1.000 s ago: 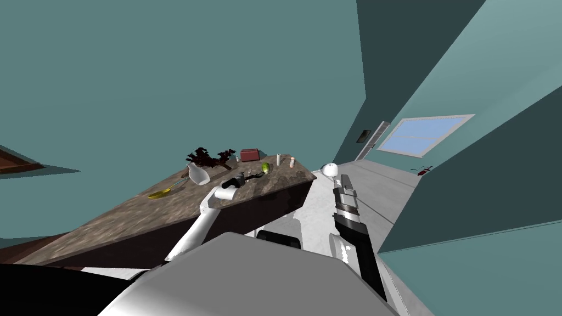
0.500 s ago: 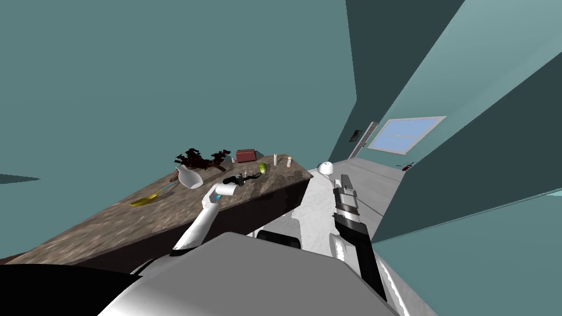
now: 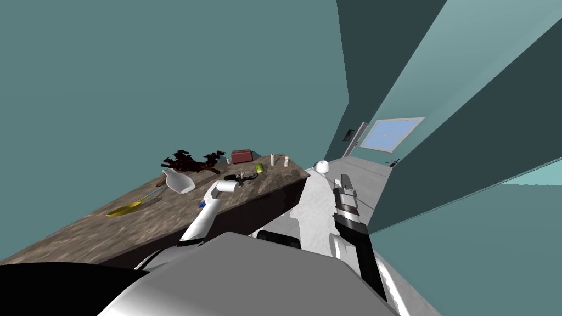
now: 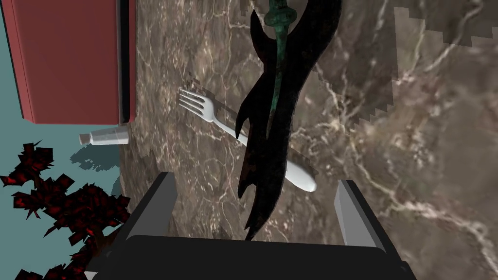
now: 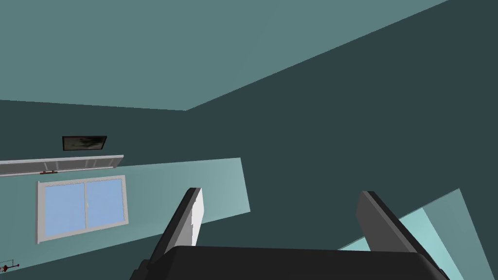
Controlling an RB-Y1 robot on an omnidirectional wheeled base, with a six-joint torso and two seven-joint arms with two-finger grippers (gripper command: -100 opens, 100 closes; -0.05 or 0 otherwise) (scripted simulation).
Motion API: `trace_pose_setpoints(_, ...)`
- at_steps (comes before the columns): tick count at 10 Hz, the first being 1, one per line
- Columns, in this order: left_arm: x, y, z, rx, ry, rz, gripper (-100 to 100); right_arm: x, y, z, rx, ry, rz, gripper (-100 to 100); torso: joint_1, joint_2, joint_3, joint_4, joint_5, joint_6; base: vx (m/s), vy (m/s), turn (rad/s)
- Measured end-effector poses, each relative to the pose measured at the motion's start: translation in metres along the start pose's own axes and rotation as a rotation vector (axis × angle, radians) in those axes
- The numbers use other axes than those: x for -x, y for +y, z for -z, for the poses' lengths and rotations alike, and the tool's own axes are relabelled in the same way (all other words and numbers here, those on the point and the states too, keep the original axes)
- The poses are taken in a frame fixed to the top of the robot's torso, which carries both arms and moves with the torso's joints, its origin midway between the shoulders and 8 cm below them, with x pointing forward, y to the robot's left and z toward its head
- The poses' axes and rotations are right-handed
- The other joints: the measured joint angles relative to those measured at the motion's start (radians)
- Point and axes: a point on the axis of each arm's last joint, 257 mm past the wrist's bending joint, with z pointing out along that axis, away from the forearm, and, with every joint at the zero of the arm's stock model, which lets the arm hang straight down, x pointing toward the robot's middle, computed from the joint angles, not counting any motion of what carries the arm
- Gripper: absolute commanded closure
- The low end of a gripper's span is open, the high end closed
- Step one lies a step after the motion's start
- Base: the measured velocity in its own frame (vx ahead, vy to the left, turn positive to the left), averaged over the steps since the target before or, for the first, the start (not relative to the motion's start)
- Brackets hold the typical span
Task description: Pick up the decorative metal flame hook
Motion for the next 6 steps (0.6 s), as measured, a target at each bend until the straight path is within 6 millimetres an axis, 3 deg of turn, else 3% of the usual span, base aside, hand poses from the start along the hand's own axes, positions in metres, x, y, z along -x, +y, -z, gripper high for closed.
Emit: trace_pose_setpoints(6, 0.02, 0.002, -0.012, 0.118, -0.099, 0.162, -100, 0.0, 0.0, 0.0, 0.0, 0.0, 0.0, 0, 0.0, -0.001, -0.001, 0.0, 0.0, 0.0, 0.015, -0.002, -0.131)
